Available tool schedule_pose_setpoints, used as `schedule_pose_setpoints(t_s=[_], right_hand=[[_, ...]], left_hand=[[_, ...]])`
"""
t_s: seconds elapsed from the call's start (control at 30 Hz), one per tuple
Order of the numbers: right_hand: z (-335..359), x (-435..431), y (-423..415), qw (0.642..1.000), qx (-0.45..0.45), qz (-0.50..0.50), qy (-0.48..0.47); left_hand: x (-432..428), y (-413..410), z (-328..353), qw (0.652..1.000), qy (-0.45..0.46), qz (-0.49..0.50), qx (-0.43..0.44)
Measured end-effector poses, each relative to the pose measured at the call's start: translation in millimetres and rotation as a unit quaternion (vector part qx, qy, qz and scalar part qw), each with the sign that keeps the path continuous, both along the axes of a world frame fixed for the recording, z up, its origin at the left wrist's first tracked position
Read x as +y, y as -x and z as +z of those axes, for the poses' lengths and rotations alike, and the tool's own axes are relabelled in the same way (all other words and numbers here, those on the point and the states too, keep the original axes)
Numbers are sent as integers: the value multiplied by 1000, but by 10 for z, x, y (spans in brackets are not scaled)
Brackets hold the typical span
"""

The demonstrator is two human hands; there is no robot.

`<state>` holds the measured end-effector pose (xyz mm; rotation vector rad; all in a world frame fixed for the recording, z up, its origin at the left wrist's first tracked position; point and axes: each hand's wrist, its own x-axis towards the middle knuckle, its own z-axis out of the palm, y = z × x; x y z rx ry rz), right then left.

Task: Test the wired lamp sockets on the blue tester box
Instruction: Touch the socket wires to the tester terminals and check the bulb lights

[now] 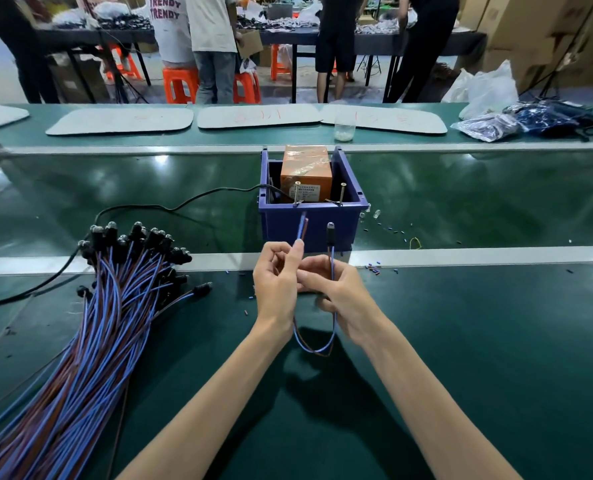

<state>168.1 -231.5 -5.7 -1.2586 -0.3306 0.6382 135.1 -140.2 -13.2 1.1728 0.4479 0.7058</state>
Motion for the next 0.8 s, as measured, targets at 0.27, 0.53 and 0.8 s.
schedule_pose_setpoints(t_s=[0.27,0.53,0.8], right_hand=[[-74,31,13,998,61,-9,-21],[-60,41,-3,997,64,-48,-13],[-79,35,-96,970,4,-232,-67]], left_hand=[[27,34,24,995,36,-90,31],[43,2,-52,997,26,-57,54],[166,4,24,993,-101,54,41]])
